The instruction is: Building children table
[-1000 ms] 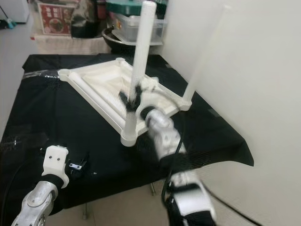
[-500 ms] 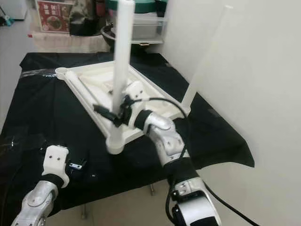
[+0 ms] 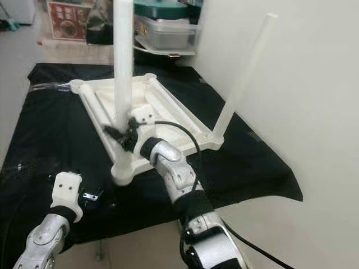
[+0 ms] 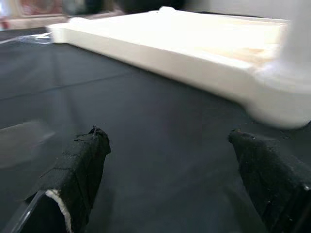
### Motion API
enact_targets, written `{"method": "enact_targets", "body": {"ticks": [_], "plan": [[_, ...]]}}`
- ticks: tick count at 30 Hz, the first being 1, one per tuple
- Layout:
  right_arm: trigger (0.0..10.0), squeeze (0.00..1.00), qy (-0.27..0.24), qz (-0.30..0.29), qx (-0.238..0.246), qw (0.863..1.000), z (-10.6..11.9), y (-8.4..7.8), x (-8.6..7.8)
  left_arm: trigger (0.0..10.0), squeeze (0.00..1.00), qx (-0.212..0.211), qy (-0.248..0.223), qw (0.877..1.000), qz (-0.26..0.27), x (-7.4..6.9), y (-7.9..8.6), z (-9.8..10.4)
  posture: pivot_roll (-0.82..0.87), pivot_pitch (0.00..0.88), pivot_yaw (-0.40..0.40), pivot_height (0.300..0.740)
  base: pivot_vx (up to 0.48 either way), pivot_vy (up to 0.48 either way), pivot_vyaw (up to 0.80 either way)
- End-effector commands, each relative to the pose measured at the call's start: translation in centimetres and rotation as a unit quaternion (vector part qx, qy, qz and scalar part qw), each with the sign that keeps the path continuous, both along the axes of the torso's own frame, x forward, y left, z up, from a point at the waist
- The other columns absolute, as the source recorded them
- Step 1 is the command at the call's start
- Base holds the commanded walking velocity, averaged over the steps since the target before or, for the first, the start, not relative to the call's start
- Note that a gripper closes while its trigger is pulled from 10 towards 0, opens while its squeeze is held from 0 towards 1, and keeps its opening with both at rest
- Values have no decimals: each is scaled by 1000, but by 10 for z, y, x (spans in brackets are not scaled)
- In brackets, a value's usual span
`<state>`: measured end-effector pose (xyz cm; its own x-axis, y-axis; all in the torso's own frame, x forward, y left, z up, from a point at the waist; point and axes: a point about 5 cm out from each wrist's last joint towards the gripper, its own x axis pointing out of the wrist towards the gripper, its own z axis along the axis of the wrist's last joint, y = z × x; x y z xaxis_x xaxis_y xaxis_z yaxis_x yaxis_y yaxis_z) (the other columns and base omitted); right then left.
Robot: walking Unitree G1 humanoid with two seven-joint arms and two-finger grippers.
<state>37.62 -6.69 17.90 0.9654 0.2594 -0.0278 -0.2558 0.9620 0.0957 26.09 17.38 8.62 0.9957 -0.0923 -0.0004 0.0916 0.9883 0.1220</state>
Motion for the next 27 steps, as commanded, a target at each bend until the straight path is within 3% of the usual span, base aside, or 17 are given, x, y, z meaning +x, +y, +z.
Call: {"method": "enact_targets", "body": {"ticks": [1,3,4,5,8,9,10,13,16,17,18,22,24,25,26,27], "plan": [[0,0,78,-147,-23,986,-38,-41,-6,10000,0,-1,7,1000,-2,-2,-2,-4,166,0,-155,740,0,0,0],[0,0,78,-160,-15,984,-40,-42,-10,10000,0,-1,7,1000,-1,-2,-2,-4,163,0,-153,740,0,0,0],[8431,0,76,-149,-5,986,-39,-38,-12,10000,0,0,7,1000,-1,-2,-2,-4,159,0,-151,740,0,0,0],[10000,0,60,-120,4,991,-34,-29,-14,10000,0,0,8,1000,-2,-2,-2,-5,156,0,-149,740,0,0,0],[10000,0,42,-87,16,995,-27,-21,-16,10000,0,0,9,1000,-3,-2,-2,-5,156,0,-149,740,0,0,0],[10000,0,22,-45,34,998,-21,-13,-17,10000,0,0,9,1000,-4,-2,-2,-5,155,0,-149,740,0,0,0],[10000,1000,5,-21,51,998,-14,-9,-18,10000,0,0,9,1000,-4,-1,-2,-5,158,0,-149,740,0,0,0],[10000,1000,-13,22,93,995,-3,-3,-15,10000,0,1,8,1000,-3,0,-2,-4,161,0,-151,740,0,0,0],[10000,992,-23,74,103,992,8,1,-9,10000,0,1,7,1000,-2,0,-1,-4,166,0,-156,740,0,0,0],[10000,82,-28,95,102,990,13,2,-8,10000,0,1,6,1000,-2,0,-1,-4,166,0,-156,740,0,0,0],[10000,0,-39,134,97,985,18,5,-8,10000,0,2,6,1000,-1,0,-1,-4,166,0,-156,740,0,0,0],[10000,0,-78,201,79,973,30,12,-12,10000,0,2,6,1000,-1,0,-1,-3,168,0,-155,740,0,0,0],[10000,0,-91,286,63,952,29,24,-23,10000,0,2,5,1000,-2,0,-1,-3,175,0,-157,740,0,0,0],[10000,0,-91,286,63,952,29,24,-23,10000,0,2,5,1000,-2,0,-1,-3,175,0,-157,740,0,0,0],[10000,0,-91,329,52,939,25,31,-32,10000,0,2,5,1000,-2,0,-1,-3,175,0,-157,740,0,0,0],[10000,0,-91,329,52,939,25,31,-32,10000,0,2,5,1000,-2,0,-1,-3,175,0,-157,740,0,0,0]]}}
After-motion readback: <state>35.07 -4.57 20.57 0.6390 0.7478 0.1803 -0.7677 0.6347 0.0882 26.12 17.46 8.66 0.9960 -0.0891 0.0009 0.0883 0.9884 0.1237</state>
